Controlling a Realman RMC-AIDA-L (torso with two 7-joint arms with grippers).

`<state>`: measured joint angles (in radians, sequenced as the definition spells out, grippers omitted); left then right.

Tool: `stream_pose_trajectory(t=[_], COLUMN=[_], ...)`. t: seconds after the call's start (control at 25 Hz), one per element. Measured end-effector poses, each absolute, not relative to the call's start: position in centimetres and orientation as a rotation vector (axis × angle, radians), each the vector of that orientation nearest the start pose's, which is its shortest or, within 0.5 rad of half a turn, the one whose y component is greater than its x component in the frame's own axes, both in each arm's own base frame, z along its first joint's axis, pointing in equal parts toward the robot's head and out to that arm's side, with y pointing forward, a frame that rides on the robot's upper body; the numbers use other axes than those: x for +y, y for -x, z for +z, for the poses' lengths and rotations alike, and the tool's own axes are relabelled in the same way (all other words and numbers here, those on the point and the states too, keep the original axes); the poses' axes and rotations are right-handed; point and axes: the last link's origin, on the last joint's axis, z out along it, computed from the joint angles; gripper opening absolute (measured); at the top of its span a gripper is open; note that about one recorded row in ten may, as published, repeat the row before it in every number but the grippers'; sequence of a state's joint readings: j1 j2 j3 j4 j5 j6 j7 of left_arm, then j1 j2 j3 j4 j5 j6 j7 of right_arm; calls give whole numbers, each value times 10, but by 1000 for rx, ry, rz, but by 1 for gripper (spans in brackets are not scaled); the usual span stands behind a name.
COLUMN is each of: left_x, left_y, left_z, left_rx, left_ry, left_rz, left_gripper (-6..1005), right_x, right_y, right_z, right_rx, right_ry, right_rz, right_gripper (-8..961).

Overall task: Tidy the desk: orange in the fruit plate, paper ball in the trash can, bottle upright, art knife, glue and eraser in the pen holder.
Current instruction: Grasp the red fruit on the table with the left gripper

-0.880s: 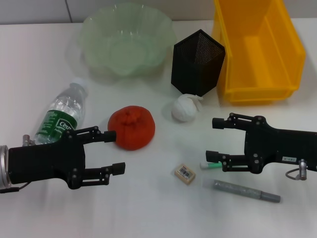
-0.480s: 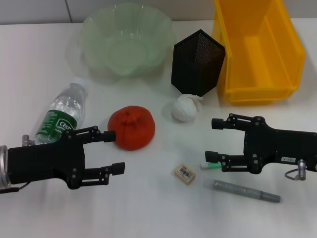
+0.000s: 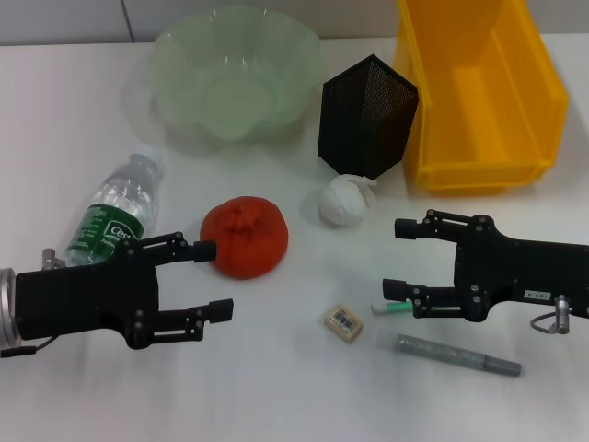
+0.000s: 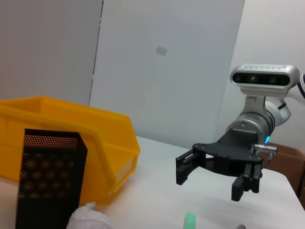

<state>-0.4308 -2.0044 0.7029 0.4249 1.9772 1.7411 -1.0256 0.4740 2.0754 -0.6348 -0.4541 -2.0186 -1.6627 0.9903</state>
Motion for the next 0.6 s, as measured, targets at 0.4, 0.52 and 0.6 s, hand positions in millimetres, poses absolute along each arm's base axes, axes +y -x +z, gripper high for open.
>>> stream_pose_trajectory(t=[0.4, 0.52, 0.6], left_x=[293, 303, 303], left_y=[286, 282, 282], left_z=[-2, -4, -4], left_rx=[-444, -444, -444], left_ry=[2718, 2697, 2697], left_rz=[-866, -848, -848], left_gripper=[727, 722, 718], right_x=[282, 282, 282], right_y=[-281, -281, -281], right_z=[-26, -25, -25], right_rx=[361, 360, 358], right_ry=[2784, 2783, 2783], right_rz=[828, 828, 827], right_gripper=[806, 806, 806])
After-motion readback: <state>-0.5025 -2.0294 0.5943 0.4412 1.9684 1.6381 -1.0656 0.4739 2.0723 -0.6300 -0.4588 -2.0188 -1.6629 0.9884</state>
